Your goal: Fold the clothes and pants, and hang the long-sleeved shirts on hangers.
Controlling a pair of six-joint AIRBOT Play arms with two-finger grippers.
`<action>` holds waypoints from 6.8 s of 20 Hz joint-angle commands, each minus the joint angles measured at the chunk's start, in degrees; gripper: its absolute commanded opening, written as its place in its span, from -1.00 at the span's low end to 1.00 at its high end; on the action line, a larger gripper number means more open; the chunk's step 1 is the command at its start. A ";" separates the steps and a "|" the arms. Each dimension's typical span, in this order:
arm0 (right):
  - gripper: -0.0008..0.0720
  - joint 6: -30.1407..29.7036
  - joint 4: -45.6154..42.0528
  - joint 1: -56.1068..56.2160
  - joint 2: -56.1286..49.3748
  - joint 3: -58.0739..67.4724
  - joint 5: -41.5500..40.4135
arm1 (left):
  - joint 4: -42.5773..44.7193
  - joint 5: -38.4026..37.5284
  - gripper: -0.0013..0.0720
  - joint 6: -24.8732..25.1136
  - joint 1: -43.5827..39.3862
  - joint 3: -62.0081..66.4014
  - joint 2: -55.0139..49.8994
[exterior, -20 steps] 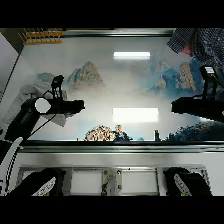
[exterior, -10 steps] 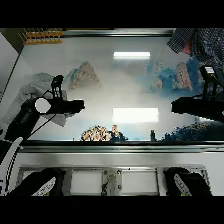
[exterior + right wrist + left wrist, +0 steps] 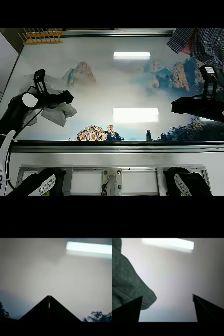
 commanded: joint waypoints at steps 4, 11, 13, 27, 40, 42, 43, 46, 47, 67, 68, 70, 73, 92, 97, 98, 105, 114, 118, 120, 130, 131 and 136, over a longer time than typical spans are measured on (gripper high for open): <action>-0.94 0.02 0.02 0.04 -0.02 -0.02 0.00 | 0.13 -6.32 1.00 0.81 10.38 12.46 -16.39; -0.94 0.02 0.02 0.04 -0.02 -0.02 0.02 | 0.02 -11.74 0.73 -1.75 8.63 19.39 -29.18; -0.94 0.02 0.02 0.04 -0.02 -0.02 0.00 | -0.09 -13.09 -0.39 -2.19 7.04 21.03 -30.60; -0.93 0.02 0.04 0.04 -0.02 -0.02 -0.22 | 0.76 -9.16 -0.38 -2.21 -42.36 45.70 -29.53; -0.93 0.02 0.04 0.04 -0.02 -0.02 -0.81 | 16.31 -18.34 0.51 -14.86 -15.67 3.19 -1.77; -0.93 0.02 0.04 0.04 -0.04 -0.02 -0.83 | 15.21 -14.58 0.51 -14.88 -9.68 -5.51 1.55; -0.93 0.02 0.04 0.04 -0.11 -0.02 -0.83 | 13.81 -12.24 0.51 -14.88 -6.97 -8.72 2.47; -0.93 0.04 0.07 0.04 -0.37 -0.02 -0.81 | 8.13 -6.01 0.51 -14.71 -1.44 -14.75 2.19; -0.93 0.04 0.28 0.04 -0.55 -0.02 -0.81 | 6.62 -4.66 0.51 -14.62 -1.14 -15.34 0.94; 0.30 5.73 -6.32 -0.83 -1.62 -2.56 -0.42 | 1.57 -1.25 -0.95 -15.82 -9.64 1.07 -19.06; 0.68 9.25 -8.57 -2.21 -1.95 -4.72 -0.35 | 1.49 -1.20 -0.95 -14.45 -8.96 0.96 -17.35; 0.67 13.16 -7.37 -6.49 -3.52 -11.72 -1.77 | 1.49 -1.64 -0.95 -12.31 -7.72 0.70 -13.35; 0.67 15.56 2.05 -10.19 -8.59 -22.23 -11.74 | 1.49 -0.76 -0.95 -10.73 -7.76 -1.36 -8.50; -0.94 -20.68 37.46 -4.04 -29.05 -11.80 -25.35 | 1.53 -1.81 -0.95 -9.94 -4.44 -2.86 -0.92; -0.94 -14.97 20.41 -7.15 -14.67 12.44 -13.44 | 1.42 -4.44 -0.95 -8.22 3.34 17.62 14.12; -0.94 -14.97 20.20 -7.17 -11.76 16.87 -13.44 | 1.44 -4.33 -0.95 -8.15 4.28 21.77 17.14; -0.94 -13.20 20.35 -7.13 4.87 28.68 -15.61 | 1.42 -1.70 -0.95 -8.17 6.54 34.32 33.66; -0.94 -6.84 20.26 -7.13 9.88 28.68 -18.32 | 1.33 2.71 -0.95 -8.20 6.54 34.32 36.57; -0.94 -0.61 20.33 -7.08 3.28 28.68 -16.48 | 1.22 -1.97 -0.95 -8.20 6.51 34.29 26.53; -0.94 0.13 20.31 -7.08 -3.37 28.68 -12.13 | 1.01 -5.92 -0.95 -8.20 6.51 34.29 18.71; -0.94 2.03 14.38 -7.04 -41.35 28.74 -17.75 | -4.90 -1.16 -0.95 -8.17 3.21 34.32 -23.41; -0.94 2.01 14.36 -7.04 -42.88 28.74 -18.93 | -5.64 1.77 -0.95 -8.15 2.69 34.32 -25.29; -0.94 1.79 14.14 -7.06 -46.40 28.68 -19.69 | -6.43 2.75 -0.95 -8.15 2.78 34.32 -30.62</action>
